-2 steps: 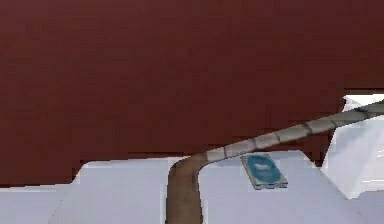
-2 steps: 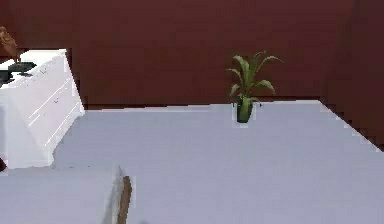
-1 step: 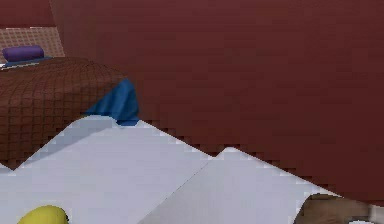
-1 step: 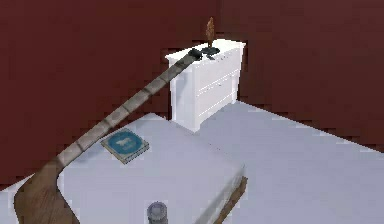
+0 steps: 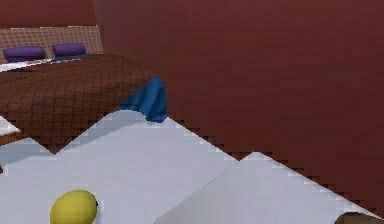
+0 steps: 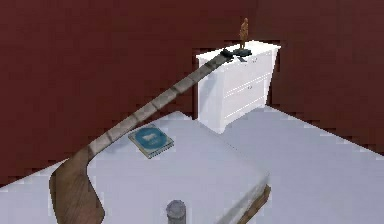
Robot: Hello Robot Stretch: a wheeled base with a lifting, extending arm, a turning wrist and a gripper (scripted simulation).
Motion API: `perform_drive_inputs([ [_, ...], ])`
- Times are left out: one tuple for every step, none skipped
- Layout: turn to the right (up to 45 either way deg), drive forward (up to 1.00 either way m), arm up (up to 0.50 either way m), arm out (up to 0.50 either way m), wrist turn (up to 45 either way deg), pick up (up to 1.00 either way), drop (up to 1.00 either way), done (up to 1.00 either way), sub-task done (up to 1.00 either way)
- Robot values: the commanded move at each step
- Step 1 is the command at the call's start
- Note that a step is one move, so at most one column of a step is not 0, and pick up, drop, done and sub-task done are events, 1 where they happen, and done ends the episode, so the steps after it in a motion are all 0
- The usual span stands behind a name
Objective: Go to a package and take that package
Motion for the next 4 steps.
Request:
perform_drive_inputs([
  [0.0,0.00,0.44,0.00,0.0,0.00,0.00,0.00,0.00],
  [0.0,0.00,0.00,0.26,0.0,0.00,0.00,0.00,0.00],
  [0.0,0.00,0.00,0.00,45.0,0.00,0.00,0.00,0.00],
  [0.0,0.00,0.00,0.00,45.0,0.00,0.00,0.00,0.00],
])
